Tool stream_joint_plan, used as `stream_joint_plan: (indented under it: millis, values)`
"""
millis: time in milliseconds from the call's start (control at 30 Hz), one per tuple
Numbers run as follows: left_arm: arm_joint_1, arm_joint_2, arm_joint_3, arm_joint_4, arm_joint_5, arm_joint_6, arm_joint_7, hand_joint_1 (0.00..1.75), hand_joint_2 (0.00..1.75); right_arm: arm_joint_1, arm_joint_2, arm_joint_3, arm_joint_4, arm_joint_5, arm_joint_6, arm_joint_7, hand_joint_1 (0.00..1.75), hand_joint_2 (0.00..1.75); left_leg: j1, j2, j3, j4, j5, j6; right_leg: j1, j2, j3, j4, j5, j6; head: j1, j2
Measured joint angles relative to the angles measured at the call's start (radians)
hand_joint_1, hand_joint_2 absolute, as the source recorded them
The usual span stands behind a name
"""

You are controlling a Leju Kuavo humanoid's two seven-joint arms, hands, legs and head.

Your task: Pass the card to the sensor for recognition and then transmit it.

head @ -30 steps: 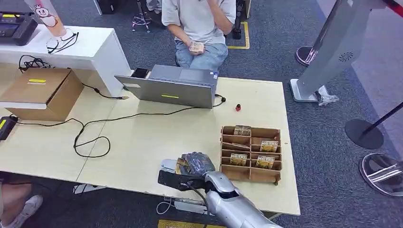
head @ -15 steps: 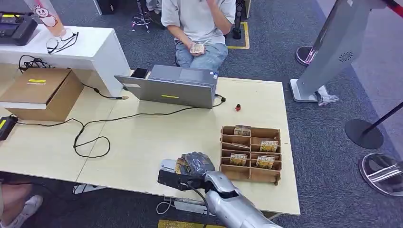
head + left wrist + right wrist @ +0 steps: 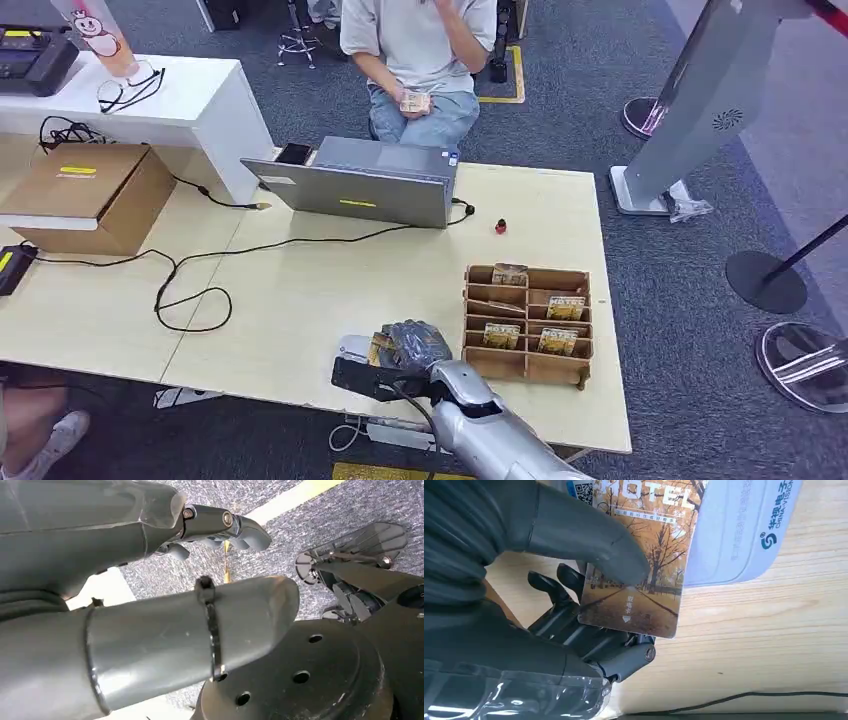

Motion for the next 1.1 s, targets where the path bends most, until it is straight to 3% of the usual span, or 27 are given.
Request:
stream_joint_plan:
  millis: [833,1100]
  values:
    - [0.0,0.0,0.0,0.0,0.002,-0.006,0.001,0.0,0.0,0.0,0.008,-0.008,0.003,0.016,-0.005,-0.023,1.75,1.75,0.0,0.0,0.0,0.0,0.0,0.0,0.0,0.0,0.0,0.0,0.0,0.0,0.0,0.0]
    - [0.0,0.0,0.0,0.0,0.007,-0.006,-0.002,0.0,0.0,0.006,0.008,-0.011,-0.053,-0.036,0.019,-0.084,1.75,1.75,0.0,0.0,0.0,0.0,0.0,0.0,0.0,0.0,0.0,0.0,0.0,0.0,0.0,0.0]
